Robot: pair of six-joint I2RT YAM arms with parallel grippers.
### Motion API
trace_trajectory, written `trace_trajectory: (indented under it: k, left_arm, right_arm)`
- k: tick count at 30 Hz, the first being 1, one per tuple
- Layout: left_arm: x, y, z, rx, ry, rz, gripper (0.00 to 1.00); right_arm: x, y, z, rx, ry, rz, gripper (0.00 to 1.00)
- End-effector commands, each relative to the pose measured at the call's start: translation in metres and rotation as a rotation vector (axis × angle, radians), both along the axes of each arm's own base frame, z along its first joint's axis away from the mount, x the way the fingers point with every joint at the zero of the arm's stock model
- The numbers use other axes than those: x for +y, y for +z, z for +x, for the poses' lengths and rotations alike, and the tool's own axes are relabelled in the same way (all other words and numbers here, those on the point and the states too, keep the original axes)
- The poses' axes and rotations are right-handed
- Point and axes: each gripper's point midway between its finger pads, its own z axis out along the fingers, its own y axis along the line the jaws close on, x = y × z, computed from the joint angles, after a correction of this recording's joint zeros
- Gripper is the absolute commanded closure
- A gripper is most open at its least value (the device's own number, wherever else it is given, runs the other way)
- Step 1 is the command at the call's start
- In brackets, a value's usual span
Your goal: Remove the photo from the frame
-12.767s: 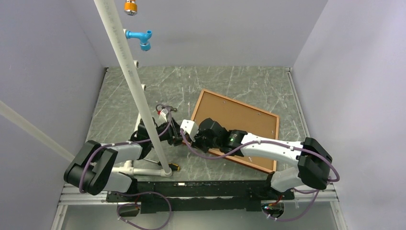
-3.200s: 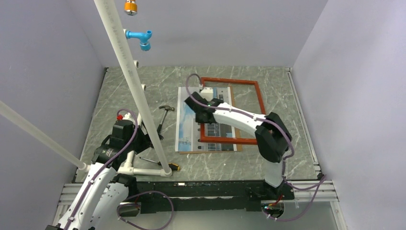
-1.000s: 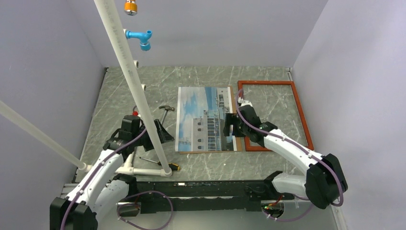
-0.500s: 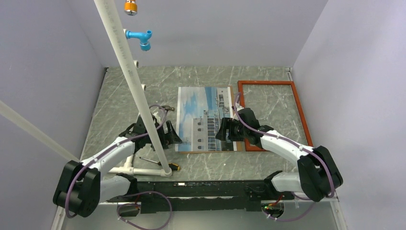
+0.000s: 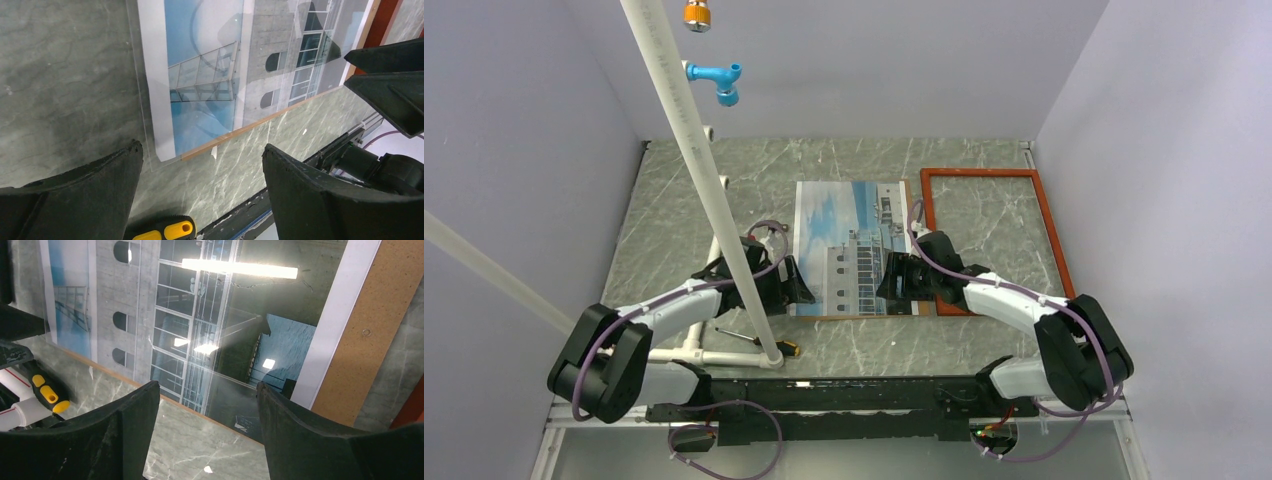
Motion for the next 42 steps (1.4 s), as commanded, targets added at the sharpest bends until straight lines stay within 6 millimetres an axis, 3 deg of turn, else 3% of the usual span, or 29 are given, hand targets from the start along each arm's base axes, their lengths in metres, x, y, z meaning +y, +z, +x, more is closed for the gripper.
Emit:
trace_trajectory:
  k: [1, 23, 26, 33, 35, 42]
  left_arm:
    - [-0.009, 0.015, 0.013, -0.064, 0.007, -0.03, 0.09]
    - [-0.017, 0.061, 0.015, -0.136, 0.023, -0.109, 0.1]
    - [-0.021, 0.062, 0.015, -0.129, 0.021, -0.134, 0.14]
    - [-0.018, 0.063, 0.016, -0.128, 0.065, -0.148, 0.36]
    - [-0.016, 0.065, 0.017, -0.138, 0.088, -0.147, 0.43]
    - [-0.017, 0.069, 0.021, -0.149, 0.119, -0.176, 0.52]
  right_arm:
    - [0.005, 0.003, 0.009, -0.04, 0.003, 0.023, 0.28]
    - [0.01, 0.0, 0.005, -0.018, 0.021, 0.045, 0.28]
    - [0.013, 0.001, 0.005, -0.022, 0.038, 0.056, 0.26]
    - [0.018, 0.004, 0.002, -0.042, 0.079, 0.058, 0.14]
    - [0.018, 0.003, 0.001, -0.044, 0.083, 0.059, 0.14]
    - [0.025, 0.001, -0.006, -0.033, 0.114, 0.06, 0.13]
